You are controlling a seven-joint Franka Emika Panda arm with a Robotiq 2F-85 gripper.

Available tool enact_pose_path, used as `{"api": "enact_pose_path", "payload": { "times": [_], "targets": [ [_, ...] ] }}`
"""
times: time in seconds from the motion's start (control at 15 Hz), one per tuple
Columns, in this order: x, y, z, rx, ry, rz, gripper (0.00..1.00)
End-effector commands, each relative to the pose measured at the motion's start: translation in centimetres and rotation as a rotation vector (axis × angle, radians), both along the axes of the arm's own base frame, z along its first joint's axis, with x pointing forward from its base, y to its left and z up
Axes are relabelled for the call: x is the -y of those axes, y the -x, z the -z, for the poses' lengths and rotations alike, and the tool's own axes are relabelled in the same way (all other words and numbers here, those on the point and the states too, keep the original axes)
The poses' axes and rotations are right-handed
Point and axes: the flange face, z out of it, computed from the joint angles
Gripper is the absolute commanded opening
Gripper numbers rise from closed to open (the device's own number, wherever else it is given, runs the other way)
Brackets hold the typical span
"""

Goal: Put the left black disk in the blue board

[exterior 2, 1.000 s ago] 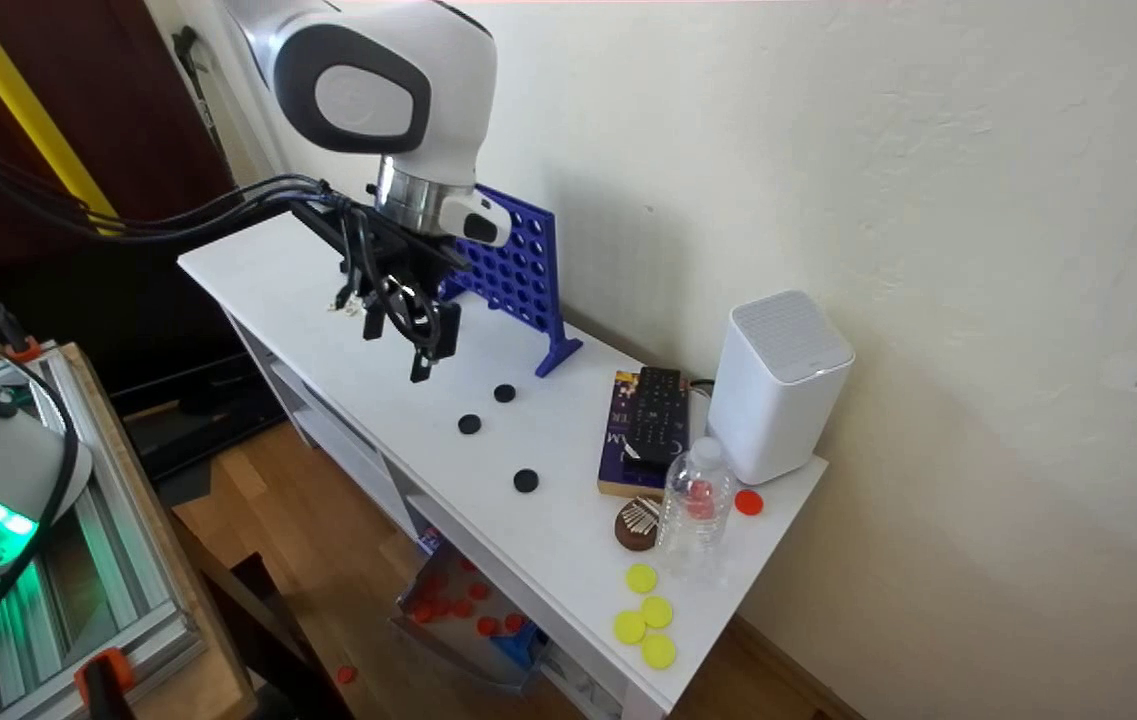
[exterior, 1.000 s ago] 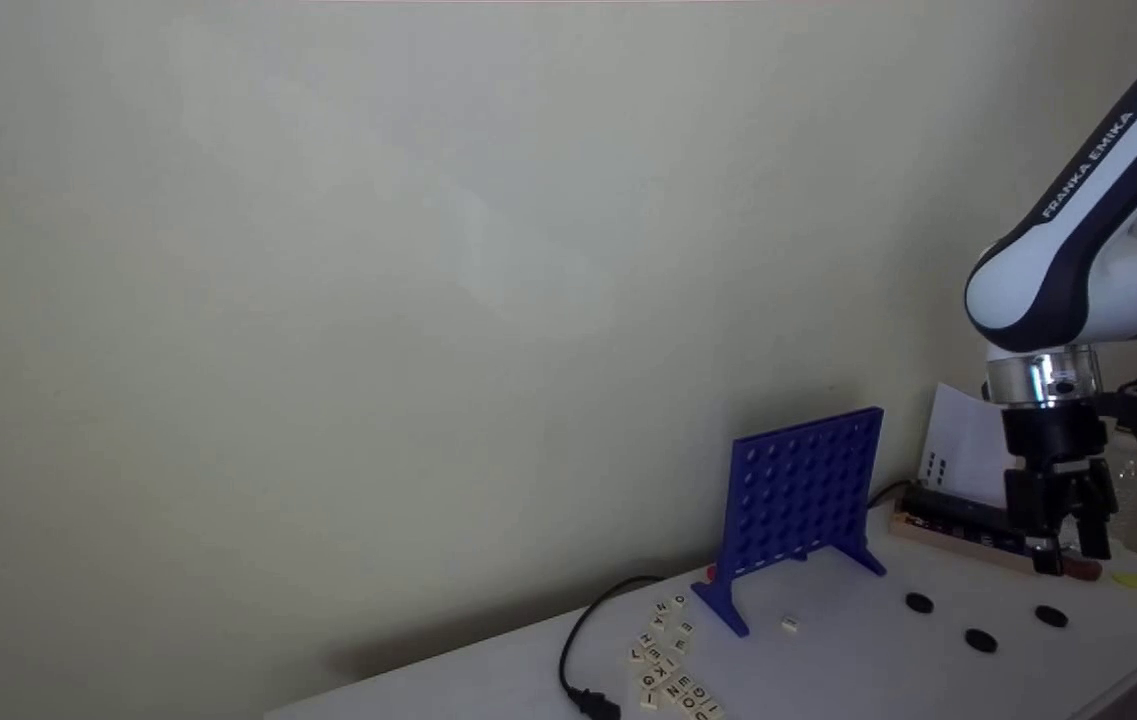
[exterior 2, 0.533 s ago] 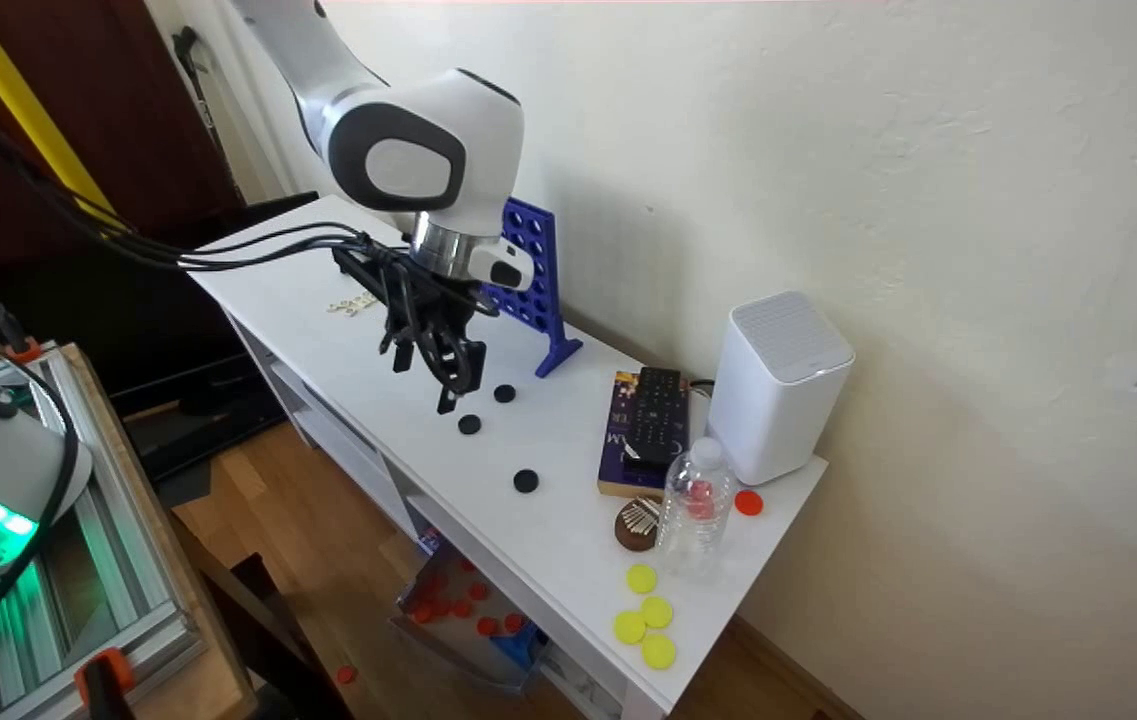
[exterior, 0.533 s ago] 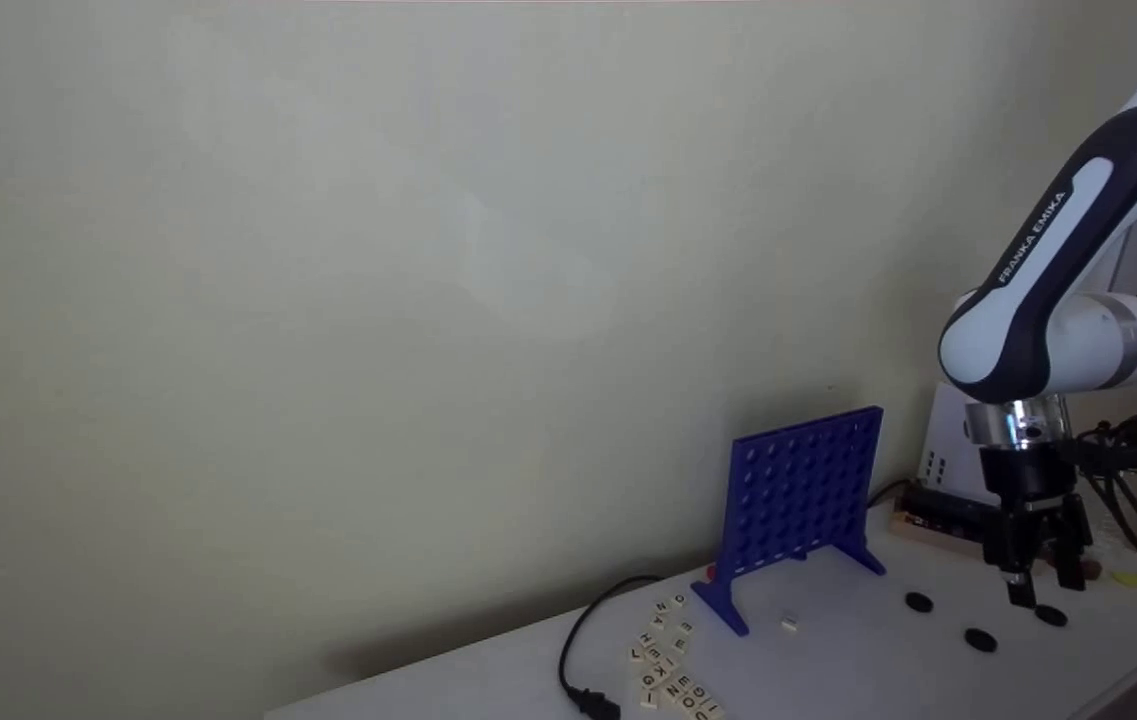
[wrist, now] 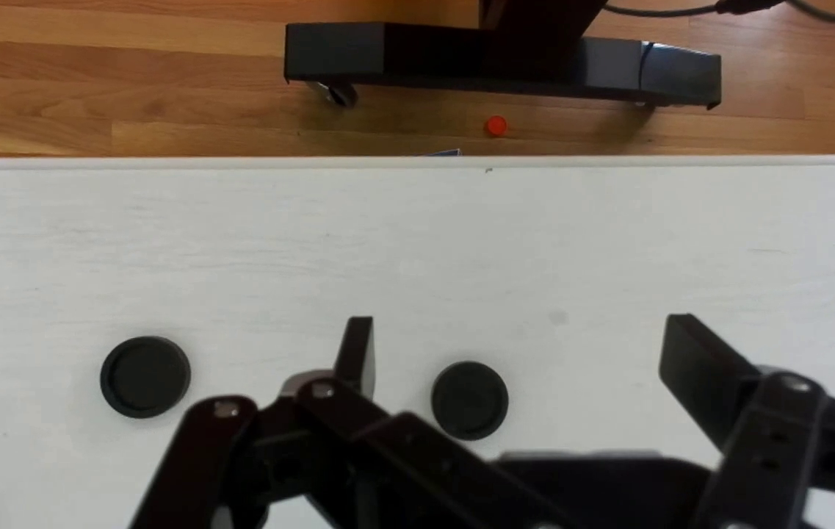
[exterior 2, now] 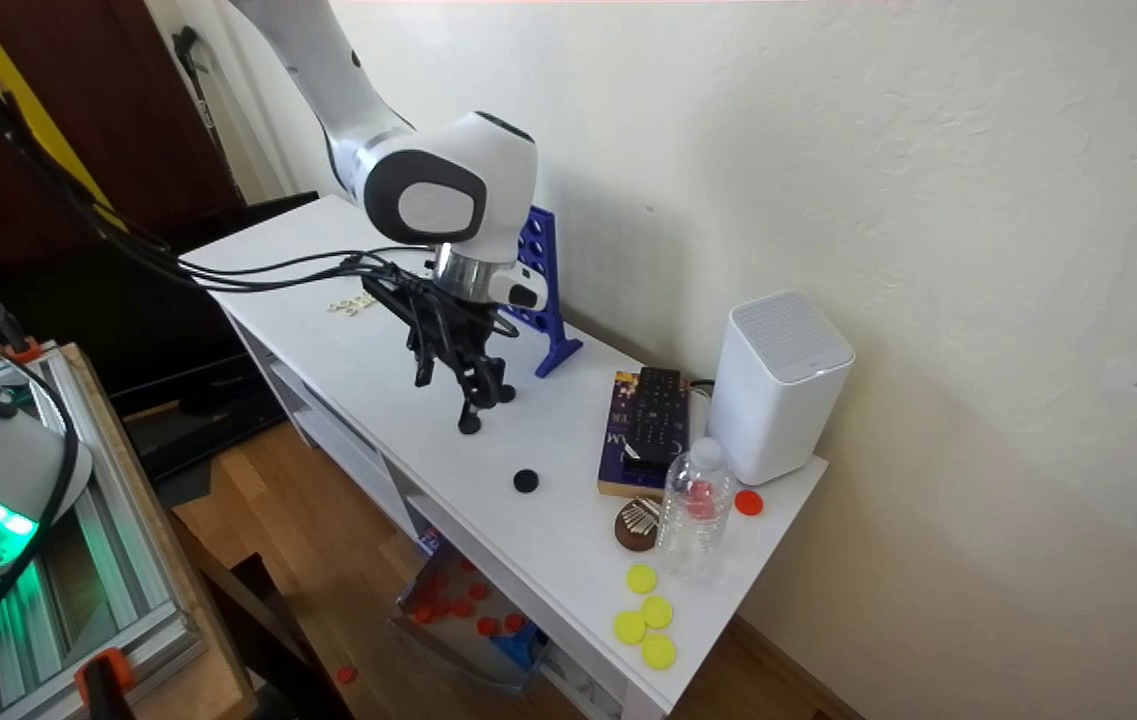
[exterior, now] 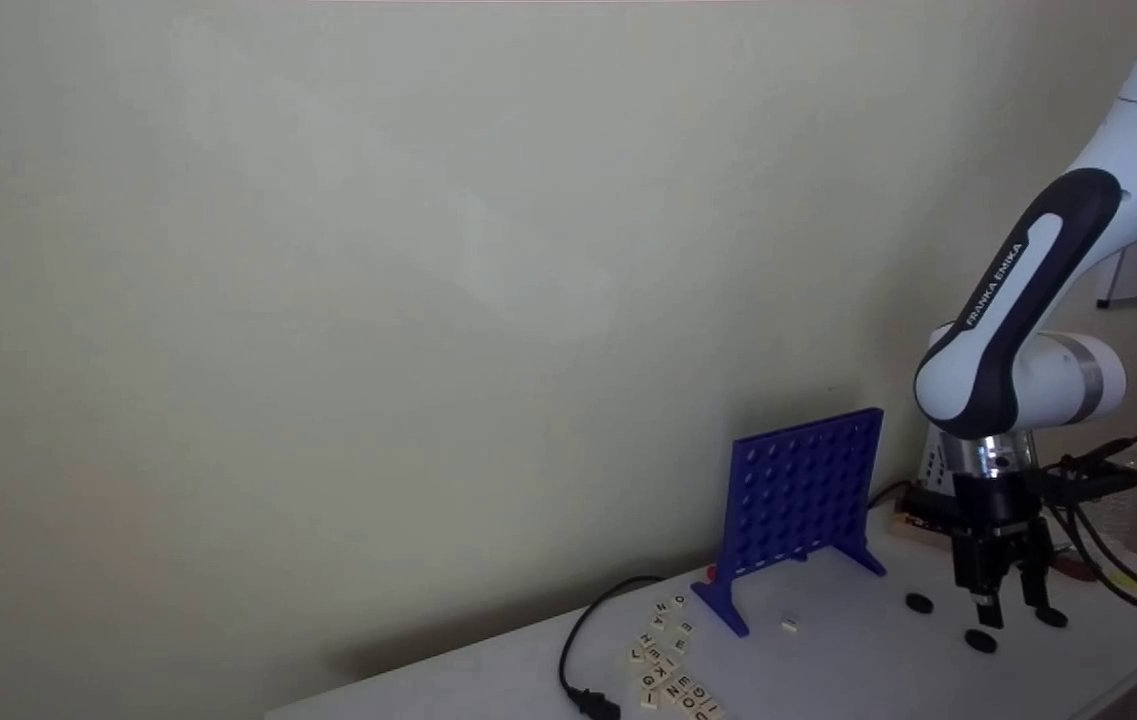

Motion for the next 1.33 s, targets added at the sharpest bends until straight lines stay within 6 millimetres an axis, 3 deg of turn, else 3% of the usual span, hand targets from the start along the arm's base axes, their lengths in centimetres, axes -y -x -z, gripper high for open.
{"api": "enact_pose_path", "payload": {
  "times": [0.0,0.8,0.87,1.0,1.07,1.2,1.27],
  "targets": [
    [-0.2,-1.0,1.1,0.018,0.008,-0.020,1.00],
    [0.0,-1.8,4.2,-0.014,0.017,-0.040,0.99],
    [0.0,-1.8,4.3,-0.015,0.017,-0.041,0.93],
    [-0.1,-2.1,4.7,-0.016,0.020,-0.044,0.69],
    [-0.1,-2.1,4.8,-0.016,0.019,-0.045,0.62],
    [-0.1,-2.3,5.0,-0.015,0.018,-0.044,0.90],
    [-0.1,-2.5,5.1,-0.013,0.019,-0.044,0.93]
  ]
}}
